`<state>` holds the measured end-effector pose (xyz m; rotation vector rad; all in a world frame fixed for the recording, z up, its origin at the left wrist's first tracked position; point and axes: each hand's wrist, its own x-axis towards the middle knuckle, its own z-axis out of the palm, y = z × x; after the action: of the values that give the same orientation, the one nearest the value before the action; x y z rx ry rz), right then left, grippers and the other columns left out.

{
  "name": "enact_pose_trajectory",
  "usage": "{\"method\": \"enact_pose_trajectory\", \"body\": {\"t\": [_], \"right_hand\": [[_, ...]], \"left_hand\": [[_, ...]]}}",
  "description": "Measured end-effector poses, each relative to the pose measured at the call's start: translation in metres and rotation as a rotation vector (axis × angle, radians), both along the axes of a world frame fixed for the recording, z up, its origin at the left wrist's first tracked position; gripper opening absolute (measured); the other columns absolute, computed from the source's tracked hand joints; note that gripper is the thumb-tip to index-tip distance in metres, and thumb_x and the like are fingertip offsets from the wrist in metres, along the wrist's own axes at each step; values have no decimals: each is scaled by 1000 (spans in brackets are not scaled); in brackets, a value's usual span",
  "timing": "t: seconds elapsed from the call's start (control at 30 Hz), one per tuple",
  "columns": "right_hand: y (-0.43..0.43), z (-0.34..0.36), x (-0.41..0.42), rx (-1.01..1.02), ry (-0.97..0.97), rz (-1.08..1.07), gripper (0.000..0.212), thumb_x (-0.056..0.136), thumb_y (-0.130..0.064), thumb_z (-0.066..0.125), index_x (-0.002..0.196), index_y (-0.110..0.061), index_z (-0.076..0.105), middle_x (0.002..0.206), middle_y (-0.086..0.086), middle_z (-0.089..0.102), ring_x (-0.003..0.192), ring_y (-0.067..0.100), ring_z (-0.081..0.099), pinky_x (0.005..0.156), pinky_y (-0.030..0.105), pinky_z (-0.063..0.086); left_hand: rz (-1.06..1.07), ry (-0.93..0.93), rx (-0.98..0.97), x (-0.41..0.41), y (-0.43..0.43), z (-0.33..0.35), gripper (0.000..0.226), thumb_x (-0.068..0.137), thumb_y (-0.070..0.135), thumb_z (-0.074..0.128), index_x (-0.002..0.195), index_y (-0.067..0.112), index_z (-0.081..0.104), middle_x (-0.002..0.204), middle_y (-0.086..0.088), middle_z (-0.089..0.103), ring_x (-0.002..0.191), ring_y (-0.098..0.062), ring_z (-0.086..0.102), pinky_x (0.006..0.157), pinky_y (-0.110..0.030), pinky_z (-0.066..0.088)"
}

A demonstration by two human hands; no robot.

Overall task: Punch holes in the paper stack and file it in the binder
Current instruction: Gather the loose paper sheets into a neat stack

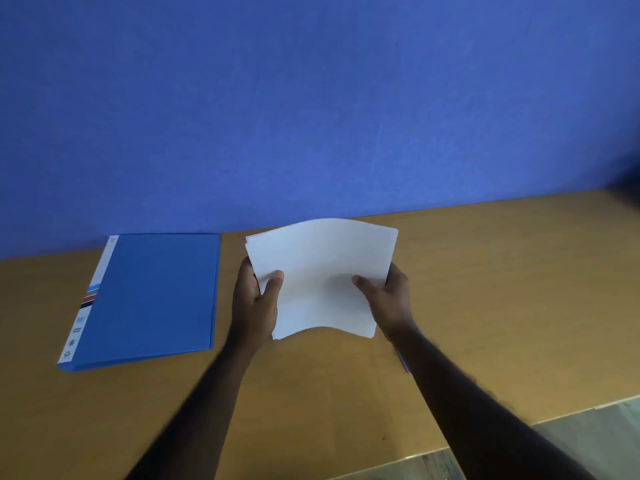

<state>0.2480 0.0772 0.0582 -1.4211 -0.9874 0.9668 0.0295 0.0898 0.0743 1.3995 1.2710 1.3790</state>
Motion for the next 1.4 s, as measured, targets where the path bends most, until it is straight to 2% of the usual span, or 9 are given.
{"method": "enact_pose_trajectory", "body": {"t": [0.1,0.27,0.43,0.6,0.73,0.83,1.0,1.2,1.4], "right_hand": [[-5,-10,0,-15,9,-10,27,75,-12,67,101,-19,67,97,3,75,90,22,72,75,36,60],[-7,-19,-8,-12,-68,-29,27,72,-12,58,96,-22,65,89,1,74,82,15,70,71,33,57],[-15,-28,-9,-12,-62,-17,30,80,0,57,101,-20,62,89,-6,71,74,-3,65,65,16,51],[-18,-44,-10,-41,-42,-19,25,83,-4,53,102,-17,62,83,-9,68,73,2,62,65,16,49],[-15,-51,-7,-90,-27,25,35,88,-1,52,118,-17,60,104,-3,72,95,8,68,77,22,53],[-13,-55,-4,-101,-44,38,38,85,-9,53,121,-18,58,111,-2,71,103,14,67,86,34,54],[-17,-56,-6,-99,-60,72,33,92,-2,51,119,-21,59,111,-4,71,104,13,66,89,30,53],[-22,-61,-11,-93,-52,73,32,96,-1,50,121,-19,58,112,-3,71,100,3,66,77,11,49],[-26,-56,-12,-39,-28,56,38,95,2,50,125,-22,56,113,-10,71,105,2,65,84,15,51]], "left_hand": [[-10,14,-64,3,-8,-17,38,94,10,58,128,23,46,122,18,57,115,6,53,92,-10,41],[65,46,-107,24,-16,-31,27,98,9,47,120,26,46,113,30,54,103,14,55,86,-5,40],[59,105,-100,24,-26,-47,19,99,8,43,117,13,45,108,15,58,89,4,56,84,-10,43],[84,207,-92,29,-36,-56,20,99,5,42,89,21,36,72,-10,34,54,-3,40,54,-12,33],[84,205,-115,26,-31,-65,3,100,9,42,100,12,41,86,-21,44,72,-24,49,63,-15,40],[88,205,-157,21,-25,-68,8,100,10,41,106,5,45,86,-23,47,75,-32,50,66,-38,45],[89,262,-160,18,-25,-66,34,99,9,41,76,32,30,66,10,25,54,-10,28,56,-22,29],[140,278,-279,24,-33,-83,28,99,11,40,79,29,30,65,3,24,54,-10,26,51,-26,28],[127,246,-148,24,-33,-79,12,99,10,41,90,17,36,63,-9,33,52,-6,30,48,-24,29]]}}
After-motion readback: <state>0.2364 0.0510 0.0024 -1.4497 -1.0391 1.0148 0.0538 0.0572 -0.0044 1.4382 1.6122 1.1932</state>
